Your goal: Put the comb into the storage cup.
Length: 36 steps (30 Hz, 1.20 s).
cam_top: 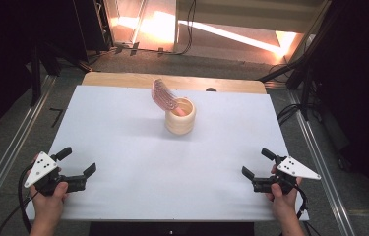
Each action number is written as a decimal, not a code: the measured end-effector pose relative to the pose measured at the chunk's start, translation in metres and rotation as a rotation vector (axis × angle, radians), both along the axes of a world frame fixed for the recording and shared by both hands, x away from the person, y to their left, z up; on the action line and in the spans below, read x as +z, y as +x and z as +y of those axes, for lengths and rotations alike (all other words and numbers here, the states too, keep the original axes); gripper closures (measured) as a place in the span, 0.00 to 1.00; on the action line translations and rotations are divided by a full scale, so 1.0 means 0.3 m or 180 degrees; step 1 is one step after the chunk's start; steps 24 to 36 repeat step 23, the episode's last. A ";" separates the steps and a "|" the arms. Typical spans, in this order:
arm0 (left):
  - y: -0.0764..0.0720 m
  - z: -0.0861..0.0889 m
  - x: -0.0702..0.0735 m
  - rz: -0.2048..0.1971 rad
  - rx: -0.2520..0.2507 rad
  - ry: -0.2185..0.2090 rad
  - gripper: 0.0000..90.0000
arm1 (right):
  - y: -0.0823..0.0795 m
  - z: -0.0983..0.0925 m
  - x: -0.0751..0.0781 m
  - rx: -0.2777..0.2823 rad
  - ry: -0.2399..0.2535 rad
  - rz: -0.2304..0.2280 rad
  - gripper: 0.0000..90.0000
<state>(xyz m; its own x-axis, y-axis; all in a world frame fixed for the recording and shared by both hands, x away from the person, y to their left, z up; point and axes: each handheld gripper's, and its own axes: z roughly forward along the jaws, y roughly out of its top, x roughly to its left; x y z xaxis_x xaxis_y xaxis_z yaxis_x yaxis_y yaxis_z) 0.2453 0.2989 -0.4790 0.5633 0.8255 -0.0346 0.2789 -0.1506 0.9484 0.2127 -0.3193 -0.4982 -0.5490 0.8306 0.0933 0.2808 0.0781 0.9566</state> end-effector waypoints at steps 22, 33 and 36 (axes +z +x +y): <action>0.022 0.030 -0.030 0.0163 0.0065 0.0000 0.00 | 0.003 -0.014 -0.005 -0.0058 0.0094 0.0046 0.00; 0.024 0.026 -0.029 0.0187 0.0076 0.0049 0.00 | 0.005 -0.012 -0.004 -0.0048 0.0105 0.0077 0.00; 0.024 0.026 -0.029 0.0187 0.0076 0.0049 0.00 | 0.005 -0.012 -0.004 -0.0048 0.0105 0.0077 0.00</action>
